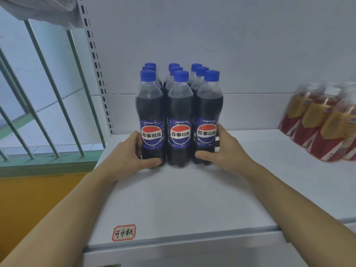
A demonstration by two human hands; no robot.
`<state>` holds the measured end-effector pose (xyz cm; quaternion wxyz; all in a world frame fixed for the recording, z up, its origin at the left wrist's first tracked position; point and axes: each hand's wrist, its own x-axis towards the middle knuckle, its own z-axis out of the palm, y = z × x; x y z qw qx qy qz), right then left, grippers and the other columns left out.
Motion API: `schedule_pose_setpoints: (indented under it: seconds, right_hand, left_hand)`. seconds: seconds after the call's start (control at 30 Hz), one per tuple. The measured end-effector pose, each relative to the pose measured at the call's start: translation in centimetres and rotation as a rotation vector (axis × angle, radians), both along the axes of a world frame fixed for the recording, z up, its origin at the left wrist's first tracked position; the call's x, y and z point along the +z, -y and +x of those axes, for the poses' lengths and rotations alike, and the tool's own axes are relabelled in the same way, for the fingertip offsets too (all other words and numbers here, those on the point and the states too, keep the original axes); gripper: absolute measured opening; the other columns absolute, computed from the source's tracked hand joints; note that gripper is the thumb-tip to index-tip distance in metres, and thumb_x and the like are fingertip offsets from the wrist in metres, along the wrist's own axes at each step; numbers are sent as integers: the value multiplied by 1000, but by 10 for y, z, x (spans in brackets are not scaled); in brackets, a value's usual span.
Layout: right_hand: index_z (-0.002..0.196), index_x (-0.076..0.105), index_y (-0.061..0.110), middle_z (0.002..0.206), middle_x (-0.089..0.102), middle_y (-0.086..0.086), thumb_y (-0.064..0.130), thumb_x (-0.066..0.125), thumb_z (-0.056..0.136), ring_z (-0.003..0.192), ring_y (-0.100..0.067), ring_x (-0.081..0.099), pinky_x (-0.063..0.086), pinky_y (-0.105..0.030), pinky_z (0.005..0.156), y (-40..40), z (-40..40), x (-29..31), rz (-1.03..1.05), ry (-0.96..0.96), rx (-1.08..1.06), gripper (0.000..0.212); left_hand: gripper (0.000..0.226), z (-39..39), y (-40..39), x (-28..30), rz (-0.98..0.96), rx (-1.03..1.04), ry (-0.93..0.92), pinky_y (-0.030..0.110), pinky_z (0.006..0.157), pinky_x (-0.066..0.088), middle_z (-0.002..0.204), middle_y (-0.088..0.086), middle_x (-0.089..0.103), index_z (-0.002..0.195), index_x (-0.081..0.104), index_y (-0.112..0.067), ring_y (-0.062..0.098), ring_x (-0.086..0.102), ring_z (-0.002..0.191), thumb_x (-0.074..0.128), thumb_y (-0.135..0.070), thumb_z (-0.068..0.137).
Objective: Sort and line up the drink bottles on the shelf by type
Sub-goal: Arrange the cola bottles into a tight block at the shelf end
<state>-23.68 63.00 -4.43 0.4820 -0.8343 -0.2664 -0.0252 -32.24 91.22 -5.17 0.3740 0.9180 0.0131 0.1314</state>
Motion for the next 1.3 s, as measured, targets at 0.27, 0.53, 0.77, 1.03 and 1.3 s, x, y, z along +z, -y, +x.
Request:
schedule_pose_setpoints:
  seconds: [0.27,0.53,0.77,1.03,1.3]
  right_hand:
    - [129,36,38,107,51,37,24,87,77,90,15,57,44,1,66,0,5,-4,-36,9,5,74]
    - [126,58,22,120,68,-8,51,51,100,110,-24,68,57,-44,91,18,20,41,490,-253,-105,39]
    - [117,69,20,117,73,-3,52,46,100,110,-23,68,51,-45,101,-27,54,23,644,-571,-13,43]
    - [63,75,17,68,74,-3,49,41,102,67,-20,69,52,-32,69,-40,53,8,681,-718,-14,60]
    - [64,76,17,70,73,-3,49,43,100,67,-20,68,53,-33,71,-41,53,6,731,-749,-29,58]
  left_hand:
    - [76,0,-1,0,16,0,8,28,79,54,109,-20,69,125,49,-35,2,65,88,87,-54,62]
    - [72,-6,-7,38,-529,157,-9,48,97,52,112,9,69,116,56,-18,25,66,105,36,-81,88]
    - [81,35,17,24,-1201,238,2,51,113,40,145,8,57,150,44,-17,28,58,128,39,-72,91]
    - [49,47,32,17,-1104,154,54,36,80,57,84,0,77,84,71,-23,12,73,68,38,-55,102]
    - [50,48,31,16,-1128,101,64,34,76,56,78,-2,77,84,70,-23,11,72,68,36,-55,103]
